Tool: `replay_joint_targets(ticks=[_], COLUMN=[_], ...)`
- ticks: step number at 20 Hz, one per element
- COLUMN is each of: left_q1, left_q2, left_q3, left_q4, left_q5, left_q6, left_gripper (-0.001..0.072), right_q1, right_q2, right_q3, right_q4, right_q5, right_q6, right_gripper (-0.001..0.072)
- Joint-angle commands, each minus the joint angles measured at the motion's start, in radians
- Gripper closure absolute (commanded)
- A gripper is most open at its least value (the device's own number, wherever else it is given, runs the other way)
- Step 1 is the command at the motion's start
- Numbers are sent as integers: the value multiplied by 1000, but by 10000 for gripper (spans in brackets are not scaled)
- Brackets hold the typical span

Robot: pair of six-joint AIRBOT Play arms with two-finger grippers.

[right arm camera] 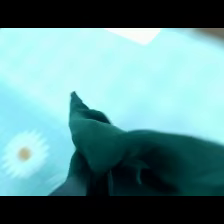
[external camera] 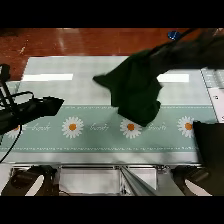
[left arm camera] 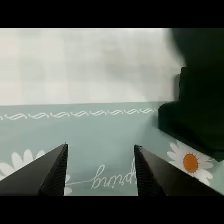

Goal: Fold the shirts.

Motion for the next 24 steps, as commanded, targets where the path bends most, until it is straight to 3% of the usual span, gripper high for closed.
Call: replay_joint_targets(ticks=[1, 5, 6, 7, 9, 11, 14, 17, 19, 21, 22, 24], left_q1=[23, 23, 23, 23, 22, 51, 230, 317, 316, 316, 316, 316], left_q2=[16, 11, 10, 9, 3, -1, 0, -17, -99, -249, -328, -498], left_q3=[-16, -77, -92, -109, -140, -119, -38, -196, -332, -378, -371, -330], left_q4=[-5, -67, -92, -124, -186, -148, -55, -220, -367, -578, -639, -648], left_q5=[-42, -43, -55, -74, -108, -136, -219, -275, -219, -187, -186, -178], left_q6=[0, 1, 1, 0, 1, 1, 1, 40, 99, 260, 336, 391], left_gripper=[199, 199, 199, 199, 199, 199, 199, 199, 199, 200, 200, 200], right_q1=[157, 229, 227, 211, 134, -13, -298, -569, -711, -792, -807, -803], right_q2=[-86, -307, -330, -336, -312, -241, -37, 159, 246, 309, 326, 327], right_q3=[-250, -268, -268, -268, -242, -201, -204, -365, -559, -752, -829, -909], right_q4=[115, 257, 277, 287, 258, 183, -19, -217, -117, 60, 143, 230], right_q5=[-246, -325, -337, -344, -274, -133, 34, 62, 9, -33, -40, -41], right_q6=[55, 55, 58, 59, 58, 68, 107, 182, 177, 109, 68, 25], right_gripper=[684, 678, 547, 302, 299, 306, 306, 306, 305, 306, 306, 306])
